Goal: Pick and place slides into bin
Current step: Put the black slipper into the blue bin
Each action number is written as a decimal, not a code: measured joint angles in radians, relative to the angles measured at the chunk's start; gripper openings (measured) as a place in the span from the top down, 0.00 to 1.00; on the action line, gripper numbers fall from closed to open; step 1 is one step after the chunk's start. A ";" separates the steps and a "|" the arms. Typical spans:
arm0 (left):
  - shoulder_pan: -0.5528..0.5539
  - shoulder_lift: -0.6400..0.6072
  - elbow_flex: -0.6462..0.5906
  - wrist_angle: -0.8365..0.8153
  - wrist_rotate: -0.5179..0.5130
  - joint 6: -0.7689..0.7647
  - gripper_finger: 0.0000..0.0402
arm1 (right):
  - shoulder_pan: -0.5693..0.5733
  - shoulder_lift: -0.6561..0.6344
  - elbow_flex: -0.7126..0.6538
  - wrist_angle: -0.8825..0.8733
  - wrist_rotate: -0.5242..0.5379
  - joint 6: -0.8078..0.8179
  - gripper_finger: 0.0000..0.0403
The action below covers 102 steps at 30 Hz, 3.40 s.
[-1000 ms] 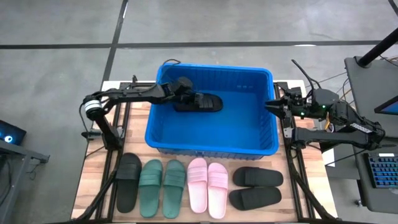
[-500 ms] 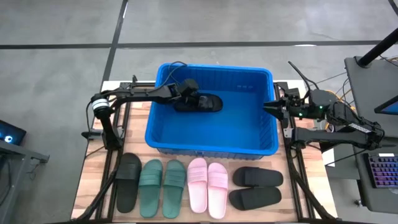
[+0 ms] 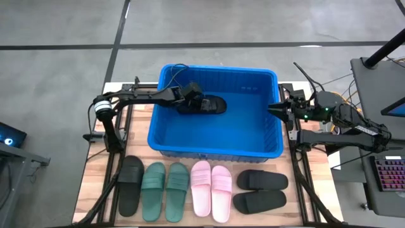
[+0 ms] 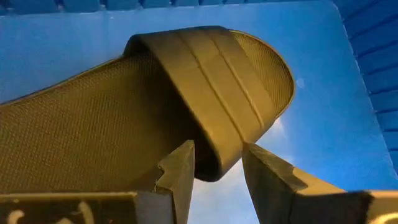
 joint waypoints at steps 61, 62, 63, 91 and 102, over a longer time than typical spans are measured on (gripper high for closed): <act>0.026 0.007 0.016 -0.043 0.018 0.164 1.00 | 0.000 0.000 -0.002 0.000 0.000 -0.033 0.66; 0.028 0.007 0.017 -0.044 0.018 0.165 1.00 | 0.000 0.000 -0.002 0.000 0.000 -0.033 0.66; 0.030 0.007 0.019 -0.043 0.018 0.168 1.00 | 0.000 0.000 -0.002 0.000 0.000 -0.032 0.66; 0.088 -0.001 0.006 0.033 -0.018 0.159 1.00 | 0.000 0.000 -0.002 0.000 0.002 -0.034 0.66; 0.110 0.015 -0.014 0.090 0.035 0.190 1.00 | 0.000 0.000 -0.002 0.000 0.001 -0.033 0.66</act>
